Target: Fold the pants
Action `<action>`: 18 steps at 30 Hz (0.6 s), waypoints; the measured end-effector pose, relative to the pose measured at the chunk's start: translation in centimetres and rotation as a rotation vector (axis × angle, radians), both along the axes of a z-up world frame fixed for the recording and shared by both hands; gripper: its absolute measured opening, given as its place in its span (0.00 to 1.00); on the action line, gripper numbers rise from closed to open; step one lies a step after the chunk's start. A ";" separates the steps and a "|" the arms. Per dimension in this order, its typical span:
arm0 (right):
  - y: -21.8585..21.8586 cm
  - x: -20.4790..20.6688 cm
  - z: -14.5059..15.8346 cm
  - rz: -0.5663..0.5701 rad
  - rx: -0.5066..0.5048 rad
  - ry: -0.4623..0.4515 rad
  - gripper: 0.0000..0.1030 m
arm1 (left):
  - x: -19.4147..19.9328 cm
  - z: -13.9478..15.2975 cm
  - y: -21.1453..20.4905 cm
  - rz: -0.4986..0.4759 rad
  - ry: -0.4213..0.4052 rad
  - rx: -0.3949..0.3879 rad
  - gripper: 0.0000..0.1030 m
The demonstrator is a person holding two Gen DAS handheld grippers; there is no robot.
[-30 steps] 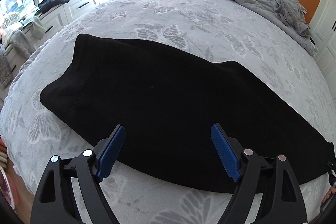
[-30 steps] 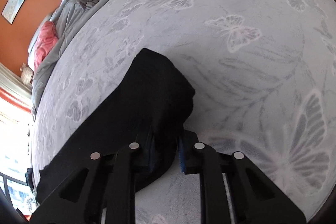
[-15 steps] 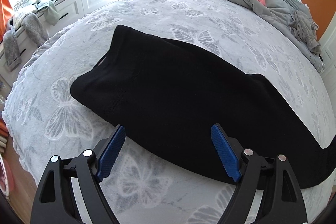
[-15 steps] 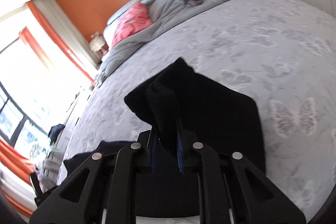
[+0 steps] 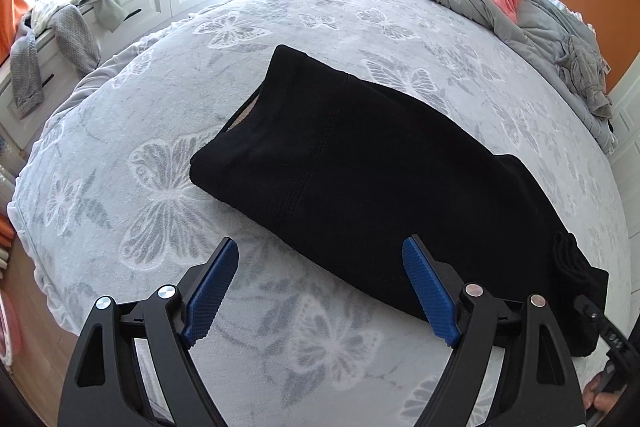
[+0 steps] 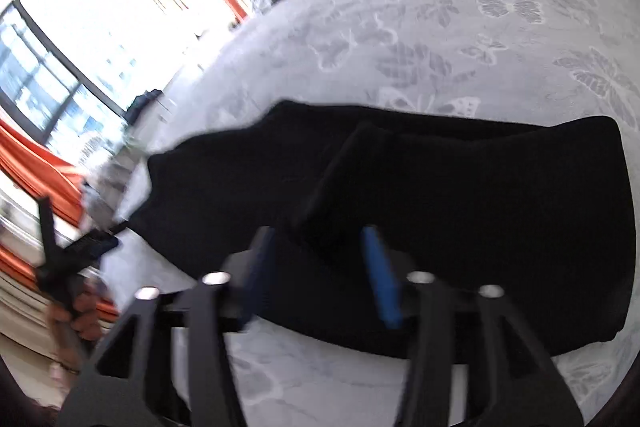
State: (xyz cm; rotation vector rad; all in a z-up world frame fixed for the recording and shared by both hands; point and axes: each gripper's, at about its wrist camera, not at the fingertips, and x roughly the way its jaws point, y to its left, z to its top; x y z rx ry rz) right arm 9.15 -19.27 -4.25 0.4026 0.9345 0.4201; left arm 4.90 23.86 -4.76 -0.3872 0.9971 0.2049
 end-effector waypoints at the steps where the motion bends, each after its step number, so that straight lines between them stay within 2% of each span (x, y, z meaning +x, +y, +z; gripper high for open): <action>1: -1.7 -0.7 1.2 -0.054 0.040 -0.039 0.94 | -0.1 0.1 0.2 -0.002 -0.004 -0.008 0.79; 3: -4.9 -1.6 2.4 -0.134 0.039 -0.085 0.93 | -0.1 0.1 0.4 0.000 -0.011 0.000 0.80; 5: -7.8 -1.7 2.7 -0.215 -0.002 -0.087 0.93 | 0.0 0.0 0.3 0.004 -0.005 0.007 0.80; 8: -11.1 -1.7 1.4 -0.325 -0.083 -0.012 0.93 | 0.4 -0.4 -0.3 -0.006 0.011 -0.010 0.80; 13: -12.8 -1.3 -3.9 -0.338 -0.202 0.138 0.92 | 0.9 -0.5 -3.3 -0.062 0.009 0.016 0.80; 15: -12.9 -1.3 -5.7 -0.326 -0.220 0.159 0.89 | 1.1 -0.7 -4.8 -0.082 0.008 0.020 0.80; 17: -13.2 -1.6 -7.4 -0.332 -0.196 0.164 0.81 | 1.4 -1.0 -6.7 -0.115 0.013 0.018 0.80; 18: -13.1 -1.8 -7.5 -0.337 -0.195 0.126 0.75 | 1.5 -1.2 -7.8 -0.137 0.020 0.017 0.80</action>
